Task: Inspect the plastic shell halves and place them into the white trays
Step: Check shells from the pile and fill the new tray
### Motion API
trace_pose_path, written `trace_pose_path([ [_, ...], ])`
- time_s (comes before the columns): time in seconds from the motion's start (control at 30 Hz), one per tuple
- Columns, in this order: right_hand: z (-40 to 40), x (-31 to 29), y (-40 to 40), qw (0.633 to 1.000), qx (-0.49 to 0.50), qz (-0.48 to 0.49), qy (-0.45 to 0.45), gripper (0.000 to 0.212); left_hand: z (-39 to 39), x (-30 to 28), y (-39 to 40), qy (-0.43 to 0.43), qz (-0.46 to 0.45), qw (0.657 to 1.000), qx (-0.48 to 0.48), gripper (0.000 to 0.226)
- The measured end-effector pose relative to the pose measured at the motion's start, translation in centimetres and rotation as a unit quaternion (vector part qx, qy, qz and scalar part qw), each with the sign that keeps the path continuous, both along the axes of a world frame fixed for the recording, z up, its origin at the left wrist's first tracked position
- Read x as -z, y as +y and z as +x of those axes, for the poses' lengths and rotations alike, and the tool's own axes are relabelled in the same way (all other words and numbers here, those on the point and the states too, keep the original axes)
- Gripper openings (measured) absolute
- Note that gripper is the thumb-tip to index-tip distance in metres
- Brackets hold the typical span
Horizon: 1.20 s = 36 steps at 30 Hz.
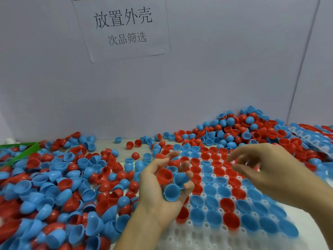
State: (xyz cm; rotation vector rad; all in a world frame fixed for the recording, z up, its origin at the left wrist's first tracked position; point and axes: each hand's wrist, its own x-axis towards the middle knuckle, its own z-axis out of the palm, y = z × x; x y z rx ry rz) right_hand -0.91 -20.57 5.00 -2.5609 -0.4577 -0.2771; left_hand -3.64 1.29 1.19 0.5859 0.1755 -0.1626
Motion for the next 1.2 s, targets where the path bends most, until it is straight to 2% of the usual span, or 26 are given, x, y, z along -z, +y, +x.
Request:
trace_pose_path([
  [0.07, -1.1, 0.0, 3.9, 0.989, -0.084, 0.115, -0.042, 0.014, 0.1, 0.1, -0.1, -0.013, 0.045, 0.999, 0.012, 0.032],
  [0.1, -1.5, 0.4, 5.5, 0.982, -0.114, 0.138, -0.055, 0.016, 0.0, 0.1, -0.2, -0.02, 0.071, 0.997, 0.016, 0.029],
  [0.17, -1.8, 1.5, 7.6, 0.981, -0.132, 0.119, -0.073, 0.022, -0.1, 0.2, -0.3, -0.033, 0.109, 0.993, 0.019, 0.02],
  [0.33, -1.3, 3.0, 7.9, 0.99, -0.107, 0.064, -0.07, 0.022, 0.0, 0.5, -0.5, -0.063, 0.152, 0.986, 0.018, 0.029],
  [0.53, -1.6, 2.8, 8.1, 0.989, -0.138, 0.04, -0.027, 0.01, 0.4, 0.9, -0.6, -0.05, 0.149, 0.987, 0.035, 0.036],
  [0.73, -1.4, 3.7, 9.1, 0.994, -0.095, 0.029, -0.041, 0.014, 0.4, 1.0, -0.3, -0.029, 0.13, 0.991, 0.034, 0.036],
  [0.83, -1.2, 3.9, 9.2, 0.996, -0.064, 0.057, -0.038, 0.025, 0.4, 0.9, -0.2, -0.006, 0.095, 0.995, 0.037, 0.028],
  [1.03, -0.9, 4.3, 9.3, 0.99, -0.016, 0.119, -0.069, 0.019, 0.3, 0.7, -0.1, 0.012, 0.031, 0.999, 0.023, 0.03],
  [1.13, -0.9, 4.2, 9.3, 0.976, -0.006, 0.209, -0.062, 0.022, 0.4, 0.7, 0.0, 0.037, 0.026, 0.999, 0.005, 0.03],
  [1.2, -0.9, 4.0, 9.3, 0.961, -0.013, 0.276, -0.021, 0.029, 0.6, 0.9, 0.0, 0.054, 0.042, 0.998, -0.013, 0.028],
])
